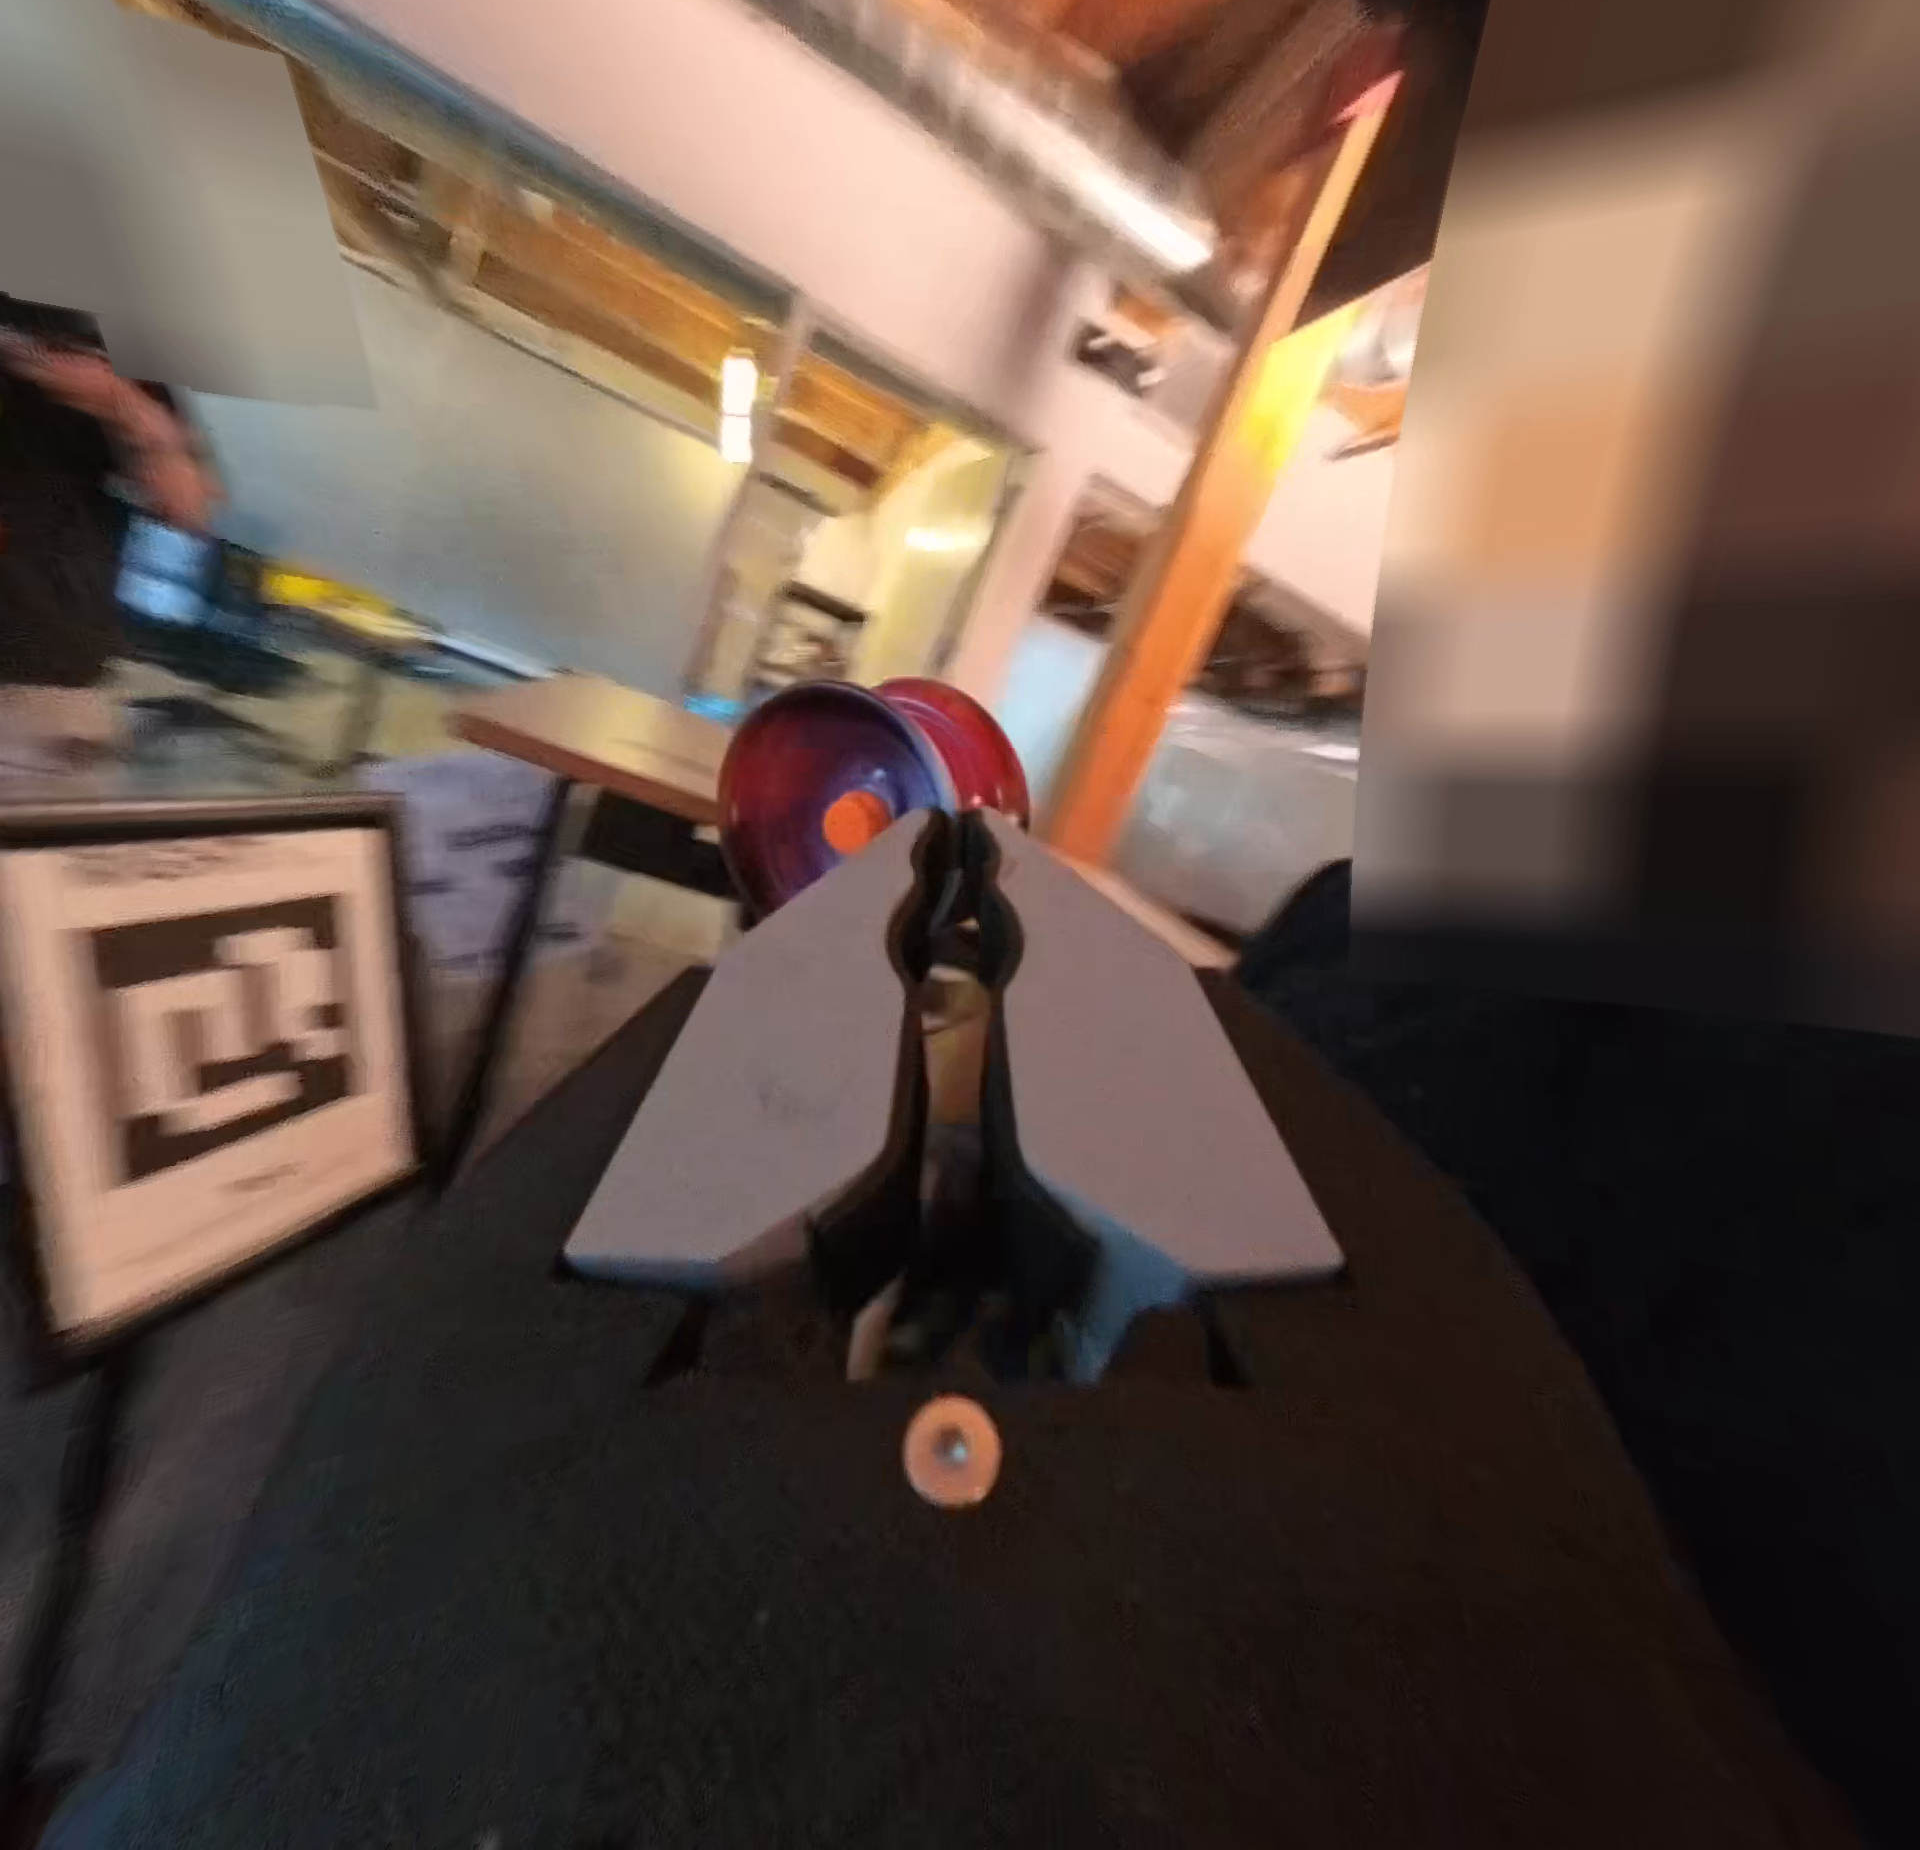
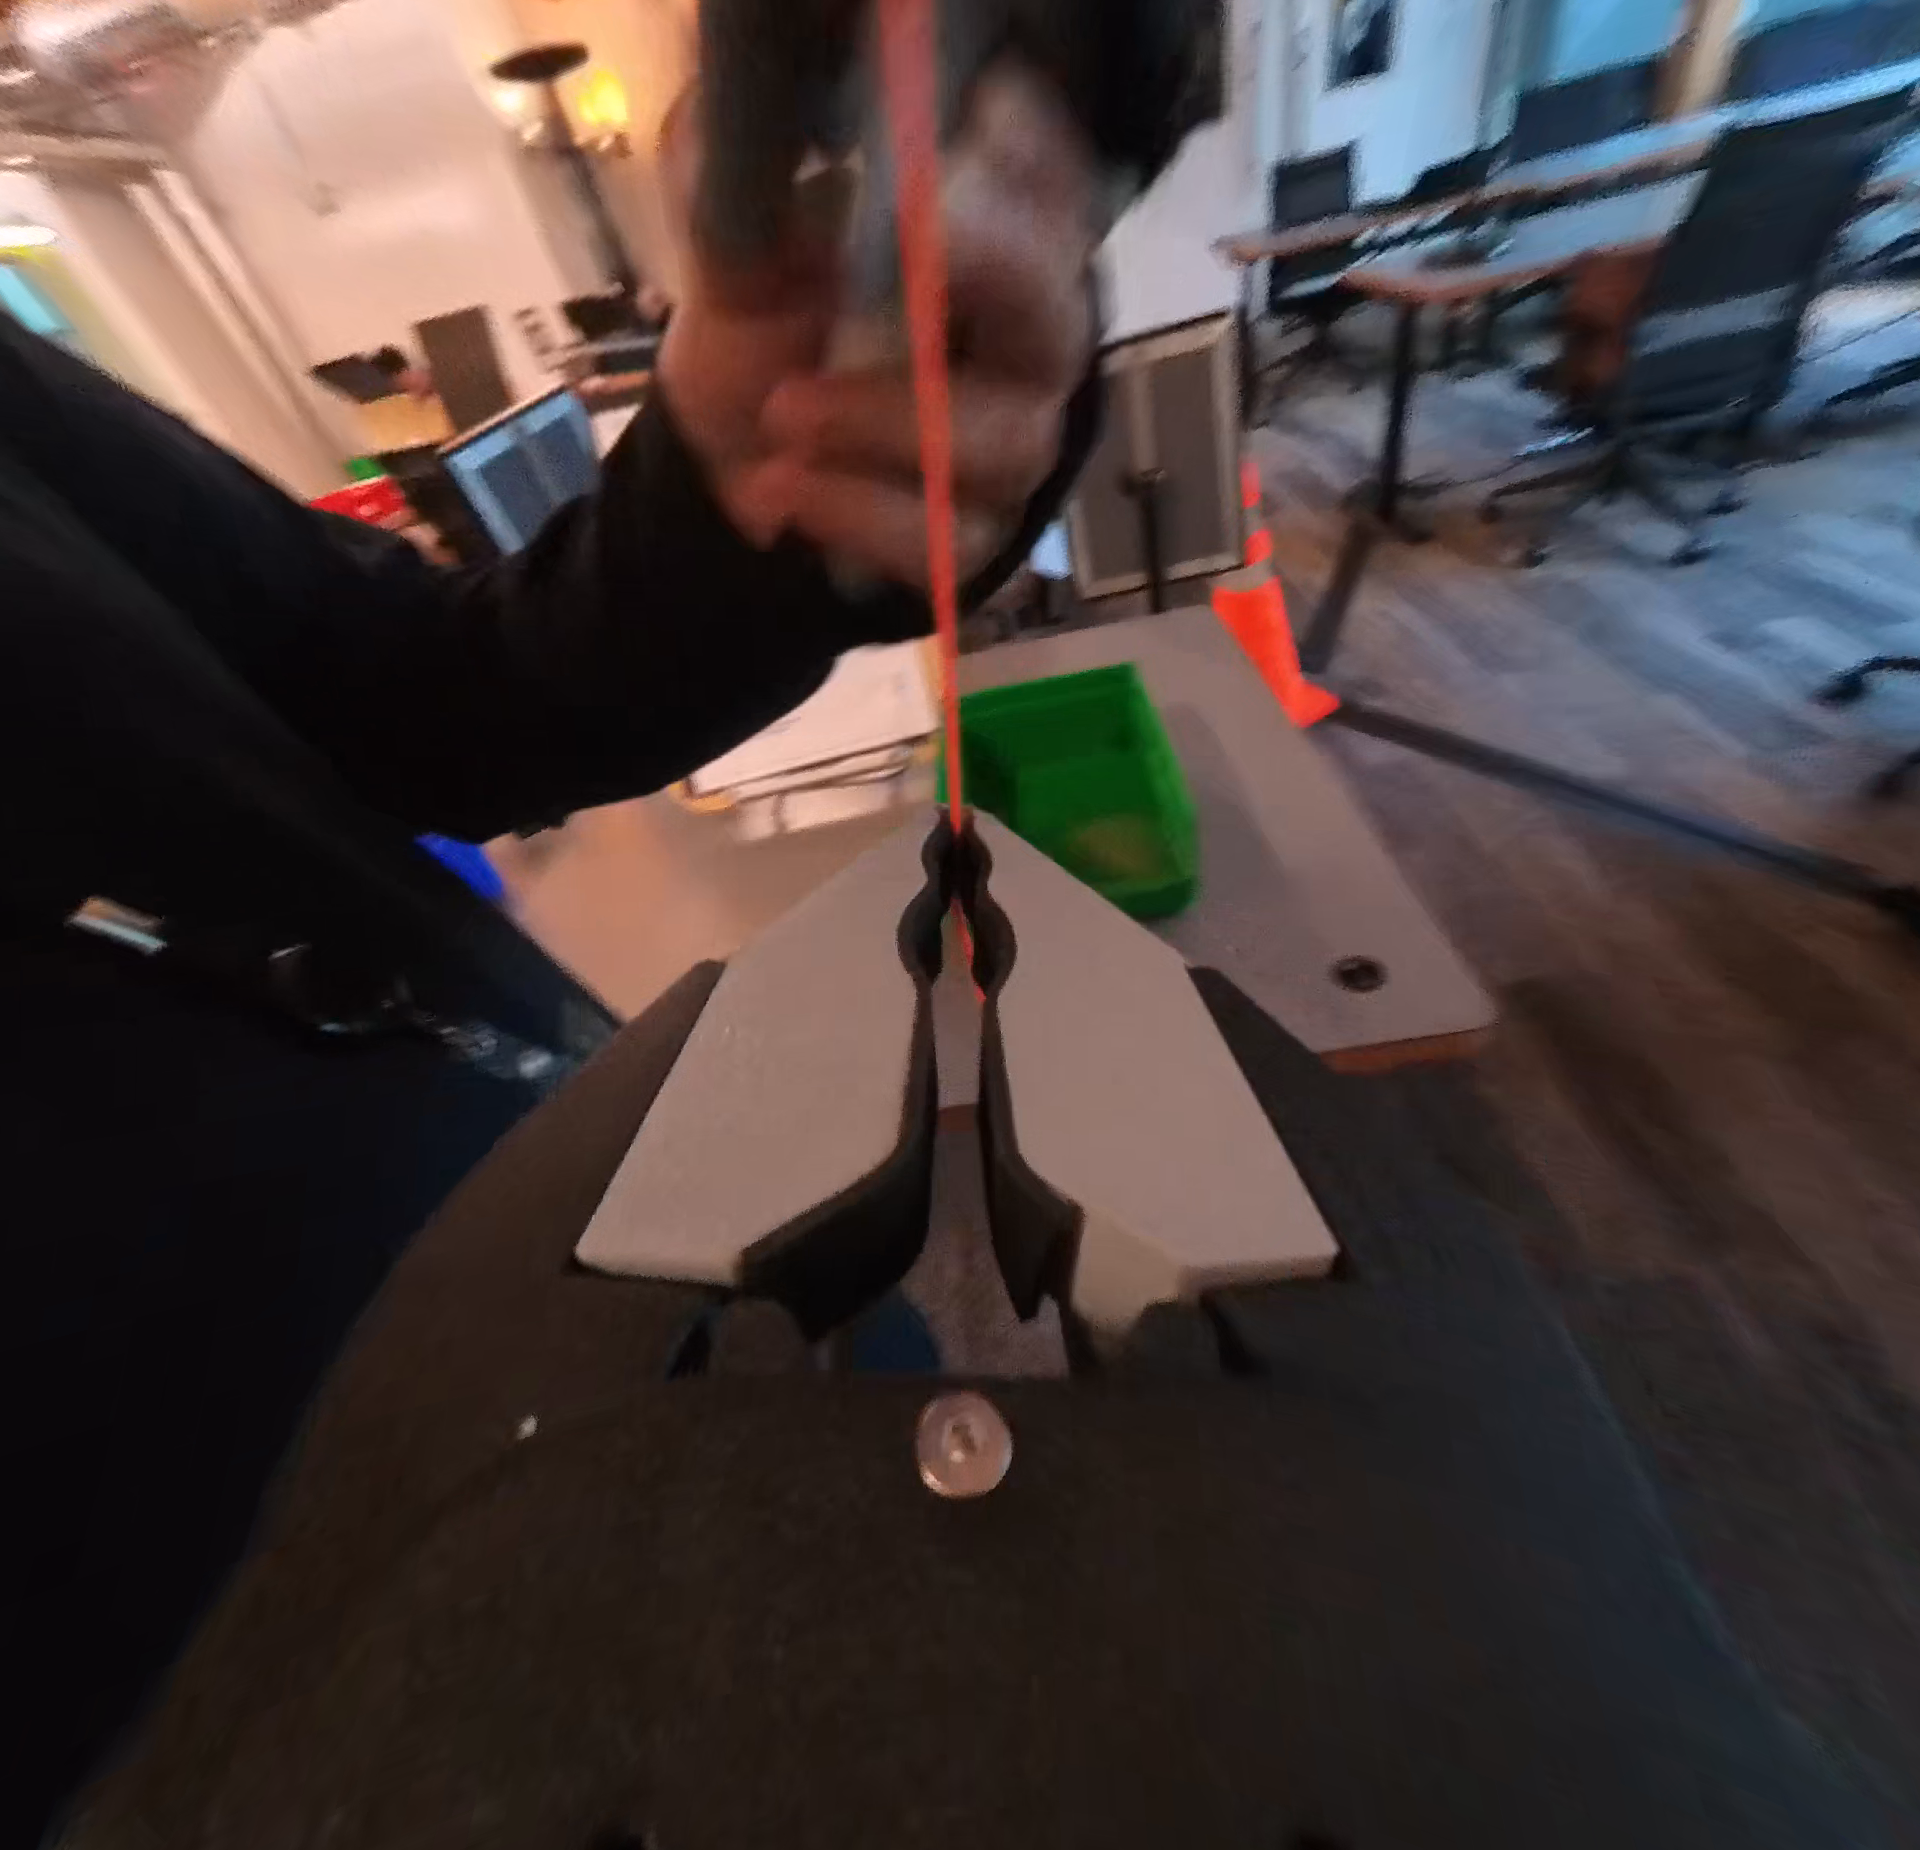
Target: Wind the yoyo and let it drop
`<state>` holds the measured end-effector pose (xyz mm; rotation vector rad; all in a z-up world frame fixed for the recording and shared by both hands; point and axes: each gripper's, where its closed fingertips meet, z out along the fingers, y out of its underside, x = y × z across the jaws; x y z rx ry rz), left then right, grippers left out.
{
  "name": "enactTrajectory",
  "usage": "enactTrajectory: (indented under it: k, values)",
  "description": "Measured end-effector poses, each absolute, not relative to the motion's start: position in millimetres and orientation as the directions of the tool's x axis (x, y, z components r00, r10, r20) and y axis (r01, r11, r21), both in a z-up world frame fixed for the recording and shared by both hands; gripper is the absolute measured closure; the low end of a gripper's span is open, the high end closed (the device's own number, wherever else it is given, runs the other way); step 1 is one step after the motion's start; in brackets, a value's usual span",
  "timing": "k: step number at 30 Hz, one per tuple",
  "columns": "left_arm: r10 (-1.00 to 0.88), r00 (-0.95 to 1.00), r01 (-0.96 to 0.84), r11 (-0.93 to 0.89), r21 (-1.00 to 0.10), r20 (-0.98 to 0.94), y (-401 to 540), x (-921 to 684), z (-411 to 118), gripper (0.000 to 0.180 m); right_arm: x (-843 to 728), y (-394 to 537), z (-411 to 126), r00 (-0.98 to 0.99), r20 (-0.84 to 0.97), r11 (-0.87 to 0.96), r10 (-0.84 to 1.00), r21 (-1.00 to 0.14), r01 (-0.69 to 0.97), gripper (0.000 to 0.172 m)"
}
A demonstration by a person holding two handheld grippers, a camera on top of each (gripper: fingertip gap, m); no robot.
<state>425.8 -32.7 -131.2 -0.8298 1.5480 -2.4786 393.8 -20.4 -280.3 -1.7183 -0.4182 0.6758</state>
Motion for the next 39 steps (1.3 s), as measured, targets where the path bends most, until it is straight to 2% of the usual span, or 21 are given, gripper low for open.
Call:
enactTrajectory:
  k: [2, 5, 8, 10, 16, 20, 21, 22, 24, 28, 32, 35, 39]
  values:
    - [-0.577, -0.758, -0.095, -0.365, -0.926, 0.304, -18.7, 442.5, -138.8, 0.180, 365.5, -27.5, -285.5, 0.715, -0.211, -0.298, 0.666, -0.955, -0.004, 0.172]
    - [-0.752, -0.633, -0.104, -0.155, -0.982, 0.186, -6.3, 454.3, -164.9, 0.180, 349.6, -39.8, -269.5, 0.716, -0.066, -0.235, 0.696, -0.962, 0.141, 0.172]
    - [-0.855, -0.515, -0.167, 0.042, -0.985, 0.051, 10.1, 460.6, -197.7, 0.180, 357.6, -53.2, -235.2, 0.739, -0.019, -0.188, 0.673, -0.971, 0.147, 0.172]
    - [-0.867, -0.497, -0.179, 0.079, -0.981, 0.021, 13.2, 459.5, -204.6, 0.180, 368.8, -62.8, -218.4, 0.758, -0.017, -0.186, 0.653, -0.973, 0.138, 0.172]
    - [-0.900, -0.435, -0.087, 0.079, -0.993, -0.034, 24.8, 454.4, -185.6, 0.180, 385.5, -79.9, -223.6, 0.790, 0.008, -0.237, 0.613, -0.952, 0.194, 0.172]
    - [-0.862, -0.507, -0.025, 0.005, -1.000, 0.008, 11.3, 443.6, -166.1, 0.180, 397.0, -75.3, -253.1, 0.816, -0.077, -0.316, 0.573, -0.940, 0.133, 0.172]
    - [-0.858, -0.514, -0.023, 0.008, -1.000, 0.005, 7.7, 442.5, -165.3, 0.180, 402.7, -72.9, -259.9, 0.830, -0.104, -0.339, 0.549, -0.934, 0.108, 0.169]
    - [-0.852, -0.524, -0.020, 0.008, -1.000, 0.003, 3.6, 441.5, -164.5, 0.180, 408.6, -71.1, -264.0, 0.843, -0.124, -0.352, 0.523, -0.932, 0.082, 0.158]
    - [-0.829, -0.558, -0.006, -0.009, -1.000, 0.011, -6.5, 438.6, -161.1, 0.180, 419.3, -70.2, -265.9, 0.864, -0.142, -0.351, 0.482, -0.935, 0.042, 0.147]
    - [-0.803, -0.595, -0.018, -0.016, -1.000, 0.023, -17.8, 440.2, -164.4, 0.180, 436.4, -73.2, -262.7, 0.897, -0.132, -0.318, 0.421, -0.948, 0.010, 0.133]
    - [-0.816, -0.577, -0.046, -0.010, -0.999, 0.035, -13.4, 445.2, -176.5, 0.180, 456.3, -74.4, -263.8, 0.942, -0.088, -0.312, 0.325, -0.950, 0.019, 0.109]
    - [-0.831, -0.554, -0.057, -0.021, -0.998, 0.050, -6.2, 446.3, -183.3, 0.180, 468.0, -75.6, -259.6, 0.965, -0.038, -0.285, 0.260, -0.958, 0.039, 0.104]
    - [-0.806, -0.587, -0.068, -0.049, -0.996, 0.080, -14.0, 445.2, -186.3, 0.180, 464.7, -71.4, -260.5, 0.962, -0.070, -0.282, 0.266, -0.959, 0.008, 0.102]
